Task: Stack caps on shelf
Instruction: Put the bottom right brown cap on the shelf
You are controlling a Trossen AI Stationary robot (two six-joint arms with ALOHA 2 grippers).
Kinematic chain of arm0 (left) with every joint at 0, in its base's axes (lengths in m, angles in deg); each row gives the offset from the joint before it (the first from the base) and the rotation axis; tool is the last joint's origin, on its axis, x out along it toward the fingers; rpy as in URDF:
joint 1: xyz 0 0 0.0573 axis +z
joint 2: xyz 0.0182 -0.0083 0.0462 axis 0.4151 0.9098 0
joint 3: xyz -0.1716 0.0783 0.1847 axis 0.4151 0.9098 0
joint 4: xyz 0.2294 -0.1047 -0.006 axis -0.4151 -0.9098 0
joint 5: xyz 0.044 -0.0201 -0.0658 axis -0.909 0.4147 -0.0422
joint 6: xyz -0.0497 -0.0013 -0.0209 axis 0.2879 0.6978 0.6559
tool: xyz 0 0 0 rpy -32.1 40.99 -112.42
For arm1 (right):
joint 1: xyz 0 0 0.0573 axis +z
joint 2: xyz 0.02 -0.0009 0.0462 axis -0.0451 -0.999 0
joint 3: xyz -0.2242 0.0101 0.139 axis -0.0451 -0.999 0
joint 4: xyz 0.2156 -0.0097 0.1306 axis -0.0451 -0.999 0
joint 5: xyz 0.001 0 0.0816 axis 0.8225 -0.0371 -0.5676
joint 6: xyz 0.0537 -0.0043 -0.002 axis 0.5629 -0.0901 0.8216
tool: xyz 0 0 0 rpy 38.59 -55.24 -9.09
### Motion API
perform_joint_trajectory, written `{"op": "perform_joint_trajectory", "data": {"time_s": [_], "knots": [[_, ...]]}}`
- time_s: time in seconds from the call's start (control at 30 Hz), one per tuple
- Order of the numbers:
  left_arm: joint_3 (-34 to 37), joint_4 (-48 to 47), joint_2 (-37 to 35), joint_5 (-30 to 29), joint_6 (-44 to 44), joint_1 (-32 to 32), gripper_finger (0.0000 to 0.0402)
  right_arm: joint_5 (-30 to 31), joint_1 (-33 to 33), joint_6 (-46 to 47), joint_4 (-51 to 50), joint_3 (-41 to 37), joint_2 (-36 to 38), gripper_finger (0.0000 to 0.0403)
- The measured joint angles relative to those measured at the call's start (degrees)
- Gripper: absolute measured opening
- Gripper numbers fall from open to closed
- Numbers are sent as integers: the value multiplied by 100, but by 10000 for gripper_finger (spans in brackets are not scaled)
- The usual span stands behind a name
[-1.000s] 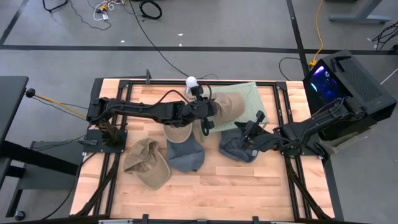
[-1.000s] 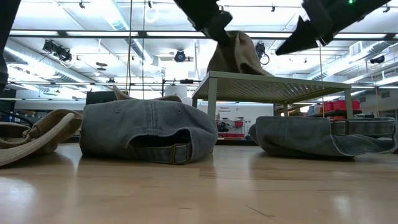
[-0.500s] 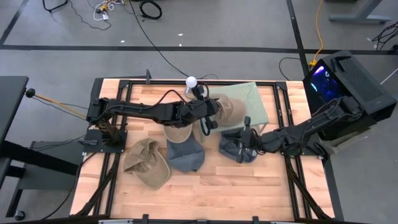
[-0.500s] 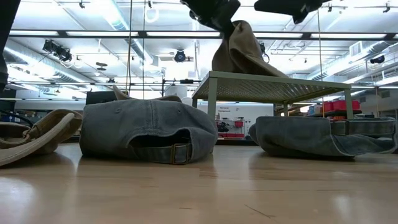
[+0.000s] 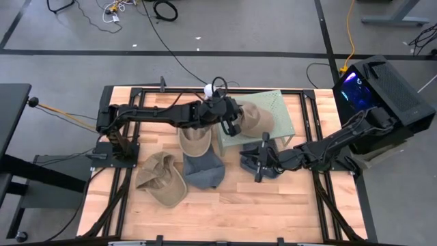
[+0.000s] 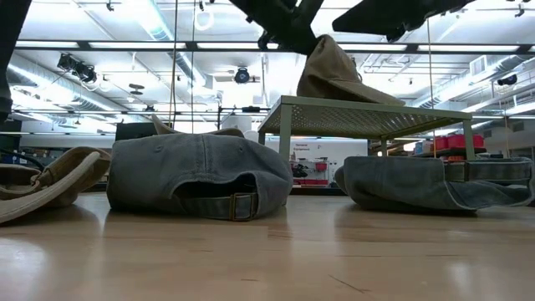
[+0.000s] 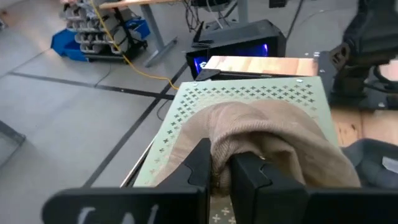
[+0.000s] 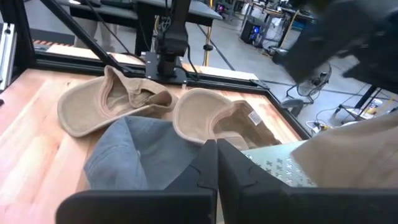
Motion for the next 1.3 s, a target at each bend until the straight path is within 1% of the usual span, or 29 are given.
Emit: {"op": "perform_joint_trajectory", "data": {"time_s": [0.13, 0.27, 0.37, 0.53, 0.63, 0.83, 0.97, 1.07, 1.17, 1.3], "knots": [[0, 65, 0, -126, 28, 3, 31, -32, -64, -128, 368, 0, -192, 2], [-2, 150, 0, -142, 155, -43, 35, 21, -238, -78, 472, 0, -367, 2], [-4, 162, 0, -145, 165, -79, 36, 473, -312, -70, 462, -1, -468, 2], [-4, 134, 0, -160, 134, -143, 33, 1541, -284, -90, 248, -1, -449, 2], [-7, 96, 0, -160, 136, -156, 37, 1901, -261, -91, 150, 0, -432, 2], [-7, -280, 0, -186, 116, -273, 34, 2360, -262, 89, -194, -2, -432, 2], [-7, -553, 0, -450, -52, -329, 37, 2377, -262, 347, -489, 0, -352, 2], [-7, -667, 0, -682, -80, -377, 41, 2571, -260, 630, -822, -1, -209, 2], [-7, -693, -2, -661, -80, -406, 37, 2810, -260, 917, -1228, -1, -53, 2], [-7, -697, -2, -630, -242, -473, 35, 2825, -264, 1277, -1756, -2, 150, 2]]}}
